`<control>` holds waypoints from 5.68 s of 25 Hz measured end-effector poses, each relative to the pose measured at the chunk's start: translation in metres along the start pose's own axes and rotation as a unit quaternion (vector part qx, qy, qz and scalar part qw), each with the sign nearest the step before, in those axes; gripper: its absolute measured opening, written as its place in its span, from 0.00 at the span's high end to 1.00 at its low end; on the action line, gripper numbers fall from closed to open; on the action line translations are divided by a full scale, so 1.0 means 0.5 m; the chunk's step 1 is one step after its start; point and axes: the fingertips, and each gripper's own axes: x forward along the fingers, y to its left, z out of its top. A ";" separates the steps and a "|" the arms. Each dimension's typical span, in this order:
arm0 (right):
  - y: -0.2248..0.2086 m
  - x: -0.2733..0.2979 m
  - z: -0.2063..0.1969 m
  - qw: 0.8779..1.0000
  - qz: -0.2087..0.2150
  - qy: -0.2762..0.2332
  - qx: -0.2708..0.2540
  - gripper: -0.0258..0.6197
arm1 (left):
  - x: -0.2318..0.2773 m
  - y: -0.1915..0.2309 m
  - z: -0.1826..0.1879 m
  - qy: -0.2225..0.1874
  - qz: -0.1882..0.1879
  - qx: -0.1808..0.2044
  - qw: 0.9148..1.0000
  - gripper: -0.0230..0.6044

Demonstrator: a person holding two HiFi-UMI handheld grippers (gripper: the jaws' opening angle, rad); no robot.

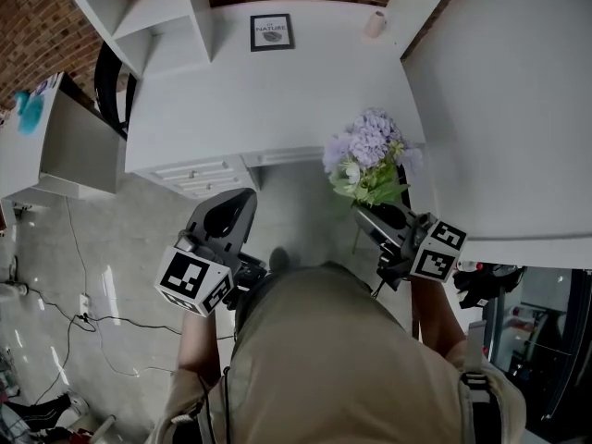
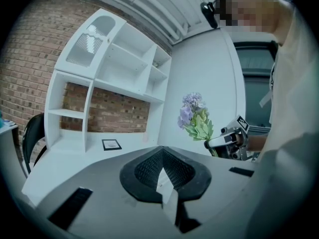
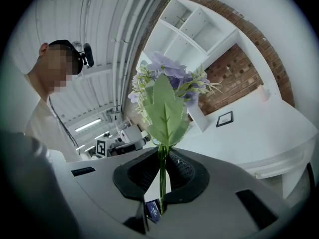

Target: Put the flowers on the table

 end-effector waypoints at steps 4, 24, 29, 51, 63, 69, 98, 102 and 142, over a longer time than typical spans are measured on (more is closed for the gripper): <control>-0.026 0.025 0.025 1.000 -0.029 0.006 -0.006 0.89 | -0.009 0.029 0.004 0.000 0.000 -0.004 1.000 0.95; -0.191 0.101 0.120 0.997 -0.058 0.044 -0.023 0.89 | 0.052 0.088 0.008 0.006 0.046 -0.015 0.999 0.95; -0.254 0.115 0.159 0.997 -0.047 0.056 -0.014 0.89 | 0.110 0.108 0.024 0.017 0.064 -0.021 0.998 0.95; -0.444 0.187 0.159 0.993 -0.007 0.116 0.010 0.89 | 0.225 0.136 -0.008 0.047 0.135 -0.035 0.989 0.95; -0.542 0.190 0.185 0.991 0.003 0.117 0.057 0.89 | 0.310 0.117 0.017 0.063 0.160 -0.018 0.985 0.95; -0.590 0.195 0.183 0.989 0.001 0.123 0.082 0.89 | 0.342 0.105 0.022 0.070 0.164 -0.015 0.984 0.95; -0.767 0.258 0.177 0.978 -0.069 0.135 0.145 0.89 | 0.477 0.177 0.028 0.092 0.103 -0.014 0.990 0.95; -0.792 0.281 0.176 0.974 -0.080 0.139 0.159 0.89 | 0.484 0.207 0.025 0.096 0.101 -0.021 0.990 0.95; -0.968 0.450 0.180 0.951 -0.166 0.184 0.185 0.89 | 0.556 0.400 -0.018 0.127 0.076 -0.035 0.988 0.95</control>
